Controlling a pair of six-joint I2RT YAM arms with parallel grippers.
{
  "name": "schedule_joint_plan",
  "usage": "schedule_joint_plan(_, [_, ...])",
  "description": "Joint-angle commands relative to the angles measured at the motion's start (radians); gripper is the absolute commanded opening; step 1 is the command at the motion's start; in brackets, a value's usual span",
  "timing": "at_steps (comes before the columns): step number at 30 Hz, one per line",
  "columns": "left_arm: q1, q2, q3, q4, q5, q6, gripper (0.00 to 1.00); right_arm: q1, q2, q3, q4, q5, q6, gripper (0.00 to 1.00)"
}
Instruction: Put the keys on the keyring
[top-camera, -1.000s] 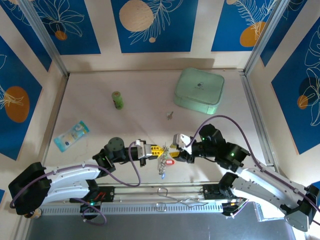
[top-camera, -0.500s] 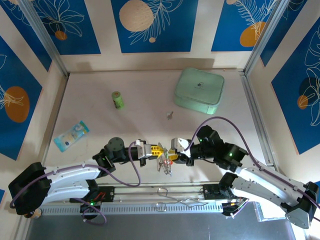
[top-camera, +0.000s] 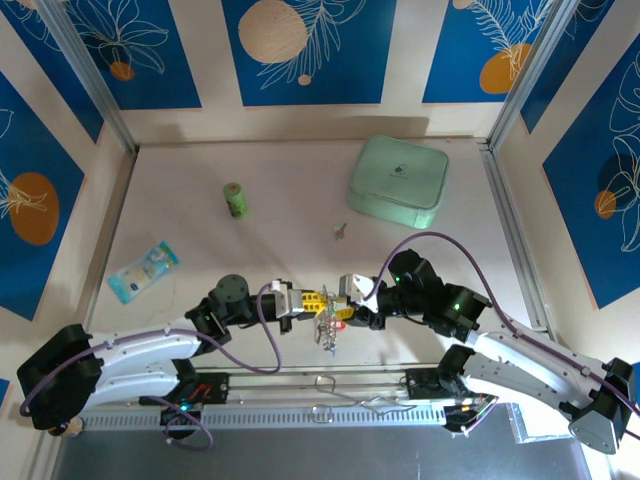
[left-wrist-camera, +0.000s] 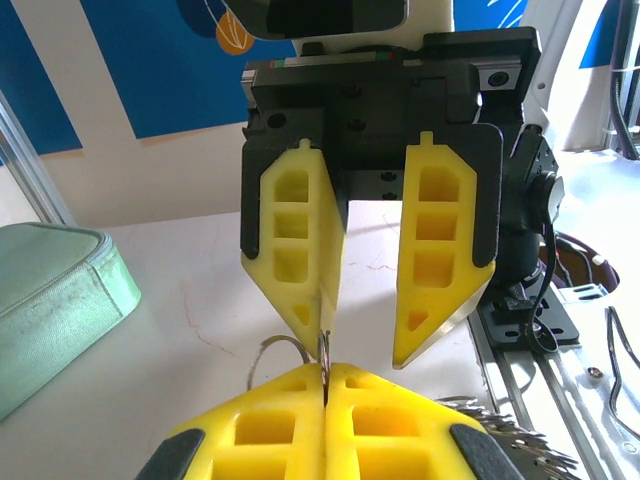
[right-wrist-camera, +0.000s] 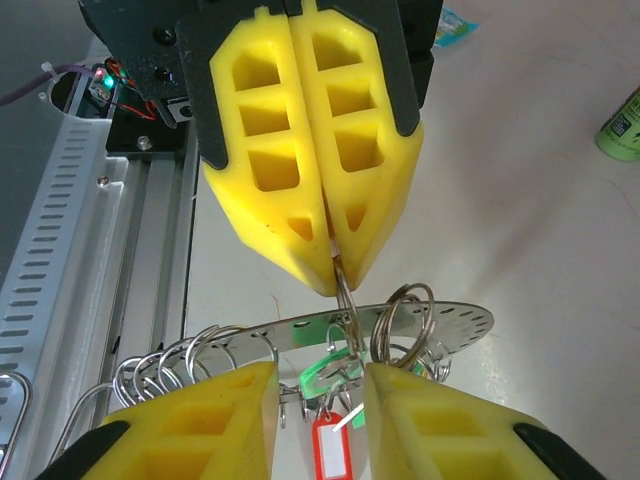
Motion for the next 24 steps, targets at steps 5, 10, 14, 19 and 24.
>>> schedule_joint_plan(5, [-0.005, 0.005, 0.006, 0.061, 0.037, -0.017, 0.0, 0.008, 0.011, 0.023, 0.025, -0.013, -0.015, 0.34])
schedule_joint_plan(10, [-0.006, 0.008, 0.006, 0.065, 0.042, -0.016, 0.0, 0.01, 0.023, 0.026, 0.031, -0.03, -0.014, 0.34])
schedule_joint_plan(14, [-0.005, 0.009, 0.006, 0.068, 0.043, -0.018, 0.0, 0.013, 0.025, 0.023, 0.047, -0.039, -0.012, 0.32])
schedule_joint_plan(19, [-0.005, 0.014, 0.007, 0.076, 0.045, -0.019, 0.0, 0.013, 0.03, 0.024, 0.063, -0.052, -0.006, 0.28])
schedule_joint_plan(24, [-0.004, 0.018, 0.007, 0.079, 0.045, -0.018, 0.0, 0.013, 0.038, 0.025, 0.068, -0.056, -0.006, 0.2])
